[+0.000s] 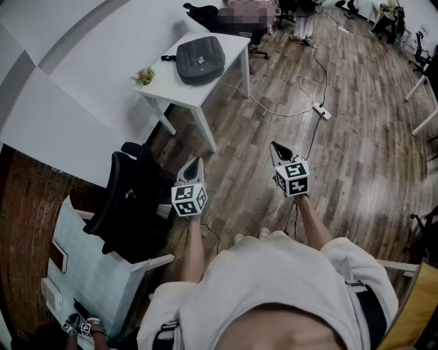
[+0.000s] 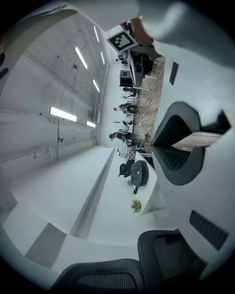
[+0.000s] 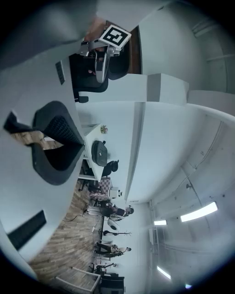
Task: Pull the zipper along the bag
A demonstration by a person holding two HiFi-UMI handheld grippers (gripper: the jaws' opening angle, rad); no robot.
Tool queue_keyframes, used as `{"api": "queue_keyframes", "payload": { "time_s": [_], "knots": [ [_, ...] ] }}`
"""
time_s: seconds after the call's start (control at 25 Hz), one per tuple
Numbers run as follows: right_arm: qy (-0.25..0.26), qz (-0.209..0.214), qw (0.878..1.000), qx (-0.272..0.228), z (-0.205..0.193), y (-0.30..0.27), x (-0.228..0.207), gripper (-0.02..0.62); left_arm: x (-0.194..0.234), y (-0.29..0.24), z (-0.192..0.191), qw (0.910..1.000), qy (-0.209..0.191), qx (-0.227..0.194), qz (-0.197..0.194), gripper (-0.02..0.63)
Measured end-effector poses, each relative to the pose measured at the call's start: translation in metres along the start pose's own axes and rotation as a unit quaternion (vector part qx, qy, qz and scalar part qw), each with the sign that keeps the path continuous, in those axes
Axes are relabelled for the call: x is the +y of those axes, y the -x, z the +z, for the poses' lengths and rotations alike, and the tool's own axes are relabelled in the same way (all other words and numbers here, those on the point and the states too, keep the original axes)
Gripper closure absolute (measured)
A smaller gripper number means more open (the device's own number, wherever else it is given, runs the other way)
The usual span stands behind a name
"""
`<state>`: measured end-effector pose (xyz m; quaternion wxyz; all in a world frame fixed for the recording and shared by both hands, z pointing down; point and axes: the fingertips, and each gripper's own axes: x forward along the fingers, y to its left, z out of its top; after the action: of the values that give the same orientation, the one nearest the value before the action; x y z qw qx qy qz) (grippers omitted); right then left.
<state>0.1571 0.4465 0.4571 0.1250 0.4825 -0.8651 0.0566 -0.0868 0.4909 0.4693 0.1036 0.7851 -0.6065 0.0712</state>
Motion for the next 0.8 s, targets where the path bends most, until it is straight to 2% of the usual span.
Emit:
{"api": "queue_keyframes", "payload": {
  "time_s": [0.8],
  "knots": [
    [0.001,0.022,1.0,-0.01,-0.005,-0.007,-0.049,0.581,-0.038,-0.031,0.0,0.9997,-0.001,0.005,0.024,0.58]
  ]
}}
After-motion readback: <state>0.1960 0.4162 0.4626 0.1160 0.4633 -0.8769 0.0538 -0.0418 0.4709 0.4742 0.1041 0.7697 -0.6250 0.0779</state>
